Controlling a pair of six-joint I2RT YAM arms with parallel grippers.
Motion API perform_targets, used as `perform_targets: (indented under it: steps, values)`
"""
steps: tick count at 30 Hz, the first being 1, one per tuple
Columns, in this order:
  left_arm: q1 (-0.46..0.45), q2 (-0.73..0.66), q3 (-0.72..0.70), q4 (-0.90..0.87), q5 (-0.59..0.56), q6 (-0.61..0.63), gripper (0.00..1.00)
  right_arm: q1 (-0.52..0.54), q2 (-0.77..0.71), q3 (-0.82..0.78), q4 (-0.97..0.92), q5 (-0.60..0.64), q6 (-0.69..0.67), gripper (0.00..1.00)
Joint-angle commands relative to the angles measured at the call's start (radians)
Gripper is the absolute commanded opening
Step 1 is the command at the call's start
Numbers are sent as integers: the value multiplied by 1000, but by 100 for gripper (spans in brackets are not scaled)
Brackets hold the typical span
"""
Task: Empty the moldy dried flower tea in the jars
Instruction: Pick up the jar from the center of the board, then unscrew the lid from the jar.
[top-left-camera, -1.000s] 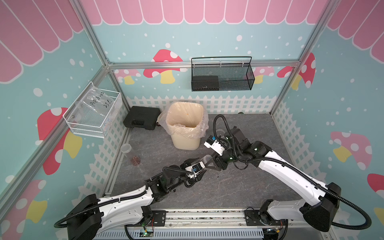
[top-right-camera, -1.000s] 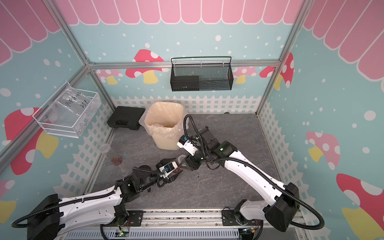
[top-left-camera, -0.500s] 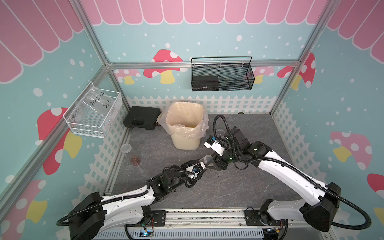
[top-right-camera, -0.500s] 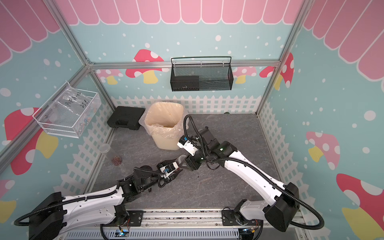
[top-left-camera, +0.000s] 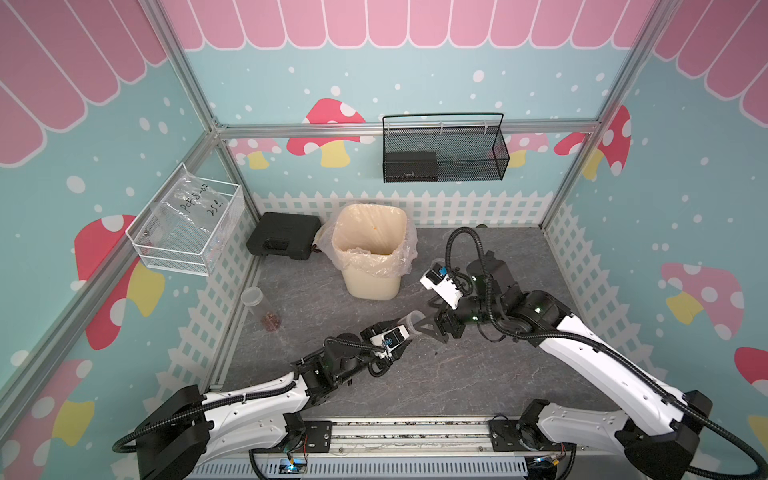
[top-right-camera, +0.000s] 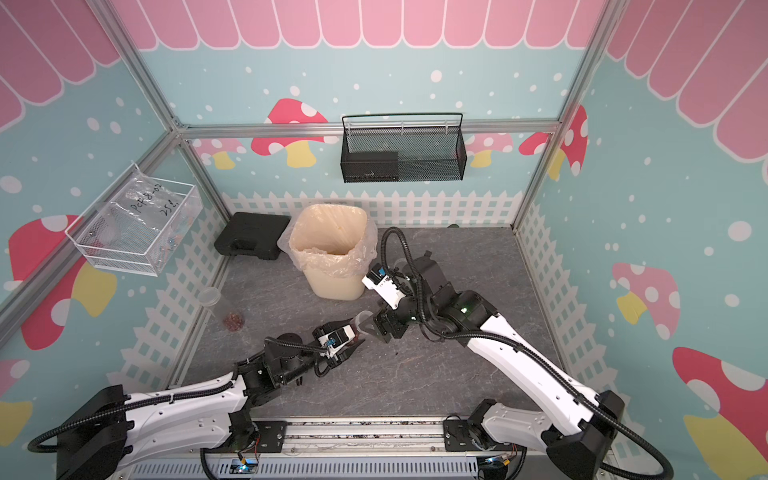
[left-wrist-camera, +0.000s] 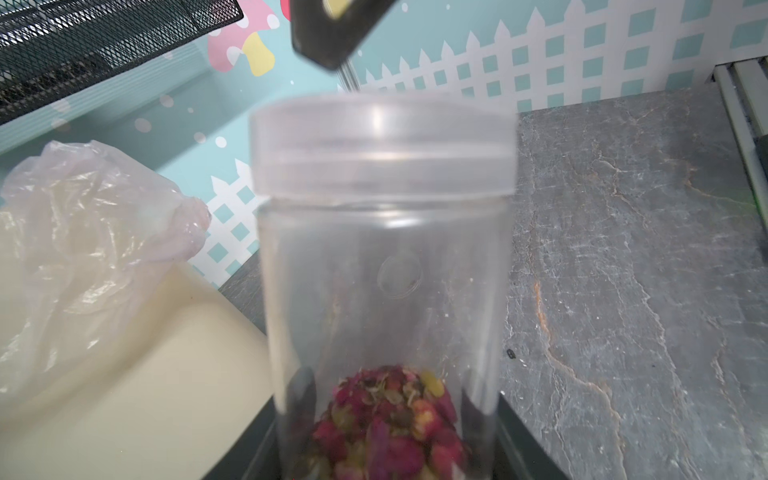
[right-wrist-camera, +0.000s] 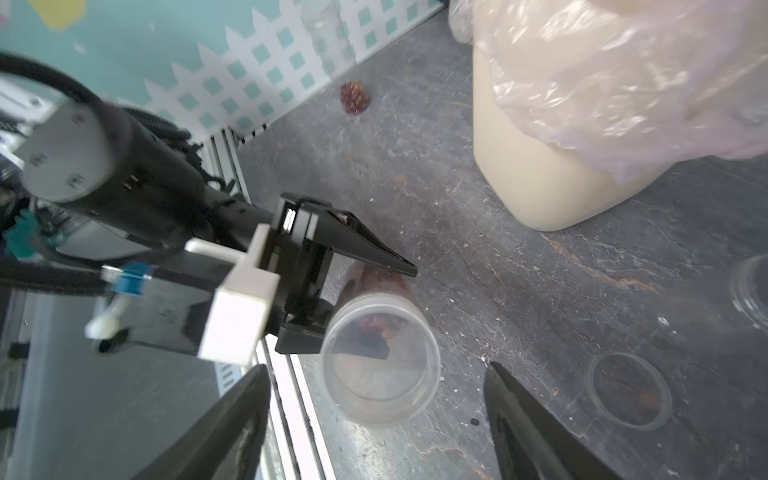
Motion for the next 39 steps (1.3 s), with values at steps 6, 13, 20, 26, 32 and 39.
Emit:
perform_targets:
  steps: [6,13,20,26,32,39]
  values:
    - [-2,-14,1,13,-95,70,19,-2,-33,-32,49,102,263,91]
    - [-3,-1,29,-9,-150,123,16,-2,17,-102,97,19,355,95]
    - [-5,-10,33,-21,-145,125,14,-2,51,-127,142,-19,355,93]
    - [-9,1,36,-23,-131,115,14,-2,80,-117,163,-14,342,86]
    - [-14,-1,39,-29,-133,116,13,-2,120,-111,163,-33,325,74]
    - [-14,-1,40,-40,-109,113,11,-2,127,-112,173,-70,287,47]
